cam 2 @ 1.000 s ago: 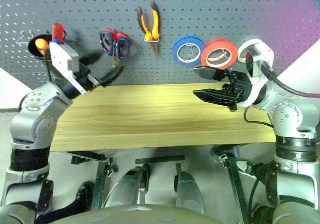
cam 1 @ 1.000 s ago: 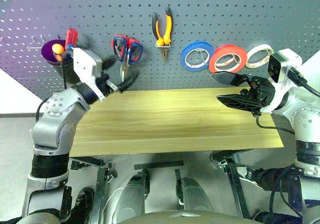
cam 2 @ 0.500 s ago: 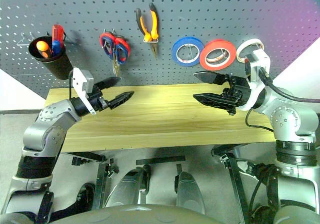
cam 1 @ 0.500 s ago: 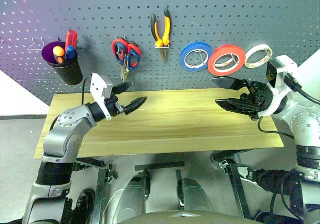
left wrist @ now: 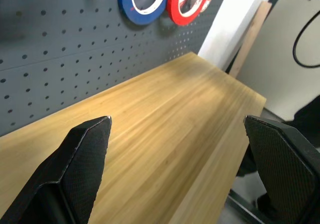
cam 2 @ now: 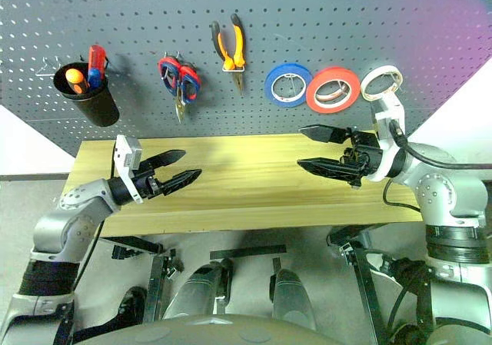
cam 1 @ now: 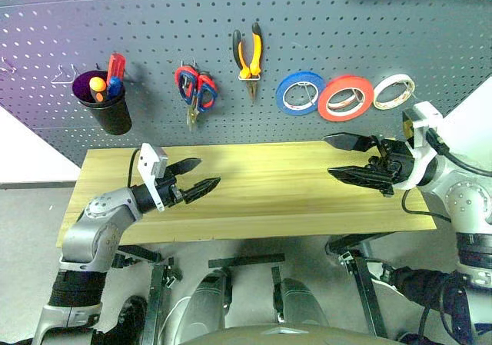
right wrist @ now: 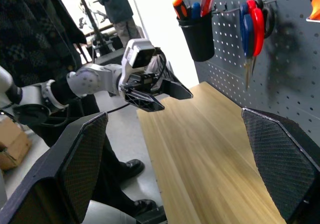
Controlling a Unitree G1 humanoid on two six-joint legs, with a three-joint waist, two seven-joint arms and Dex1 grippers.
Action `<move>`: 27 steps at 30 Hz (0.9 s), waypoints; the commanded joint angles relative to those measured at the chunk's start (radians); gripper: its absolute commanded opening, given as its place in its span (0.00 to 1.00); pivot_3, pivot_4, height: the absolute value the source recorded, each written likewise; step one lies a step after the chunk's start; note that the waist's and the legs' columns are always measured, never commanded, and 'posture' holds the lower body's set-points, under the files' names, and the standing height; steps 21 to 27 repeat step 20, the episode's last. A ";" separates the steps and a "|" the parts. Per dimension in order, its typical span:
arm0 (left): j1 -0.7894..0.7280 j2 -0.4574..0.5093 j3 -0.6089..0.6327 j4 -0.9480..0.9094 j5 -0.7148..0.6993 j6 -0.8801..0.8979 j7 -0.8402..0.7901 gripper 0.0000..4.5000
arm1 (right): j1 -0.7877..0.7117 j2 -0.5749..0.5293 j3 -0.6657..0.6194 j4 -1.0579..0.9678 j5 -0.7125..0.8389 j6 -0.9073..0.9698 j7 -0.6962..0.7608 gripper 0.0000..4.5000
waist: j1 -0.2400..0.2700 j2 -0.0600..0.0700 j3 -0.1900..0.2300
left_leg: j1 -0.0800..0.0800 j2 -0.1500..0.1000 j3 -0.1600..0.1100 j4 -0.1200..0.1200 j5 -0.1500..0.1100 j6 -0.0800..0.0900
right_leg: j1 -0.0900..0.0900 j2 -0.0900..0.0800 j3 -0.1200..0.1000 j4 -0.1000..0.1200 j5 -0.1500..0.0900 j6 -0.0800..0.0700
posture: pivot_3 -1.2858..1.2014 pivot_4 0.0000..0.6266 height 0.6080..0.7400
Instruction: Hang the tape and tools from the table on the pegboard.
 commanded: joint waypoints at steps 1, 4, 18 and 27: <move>-0.006 0.015 0.014 -0.034 -0.007 0.001 -0.009 0.99 | 0.016 0.016 0.001 0.008 -0.010 -0.036 0.015 1.00 | -0.001 0.001 -0.011 | 0.000 0.000 0.000 0.000 0.000 0.000 | 0.000 0.000 0.000 0.000 0.000 0.000 | 0.48 0.16 1.00; -0.009 0.020 0.027 -0.019 -0.017 0.011 -0.016 0.99 | 0.032 0.038 0.020 0.024 -0.038 -0.071 0.012 1.00 | -0.001 0.002 -0.030 | 0.001 0.000 0.000 0.000 0.000 0.000 | 0.001 0.000 0.000 0.000 0.000 0.000 | 0.48 0.12 1.00; -0.062 -0.023 0.002 0.054 0.016 -0.010 -0.002 0.99 | 0.065 0.100 0.044 0.095 -0.108 -0.164 -0.001 1.00 | -0.006 0.008 -0.084 | 0.019 0.000 0.000 -0.006 -0.003 0.003 | 0.015 0.000 0.002 -0.007 0.000 0.000 | 0.46 0.06 1.00; -0.081 -0.030 0.001 0.068 0.020 -0.013 -0.006 0.99 | 0.063 0.108 0.042 0.089 -0.107 -0.167 -0.011 1.00 | -0.010 0.008 -0.087 | 0.019 0.000 0.001 -0.006 -0.003 0.003 | 0.015 0.000 0.002 -0.007 0.000 0.000 | 0.45 0.05 1.00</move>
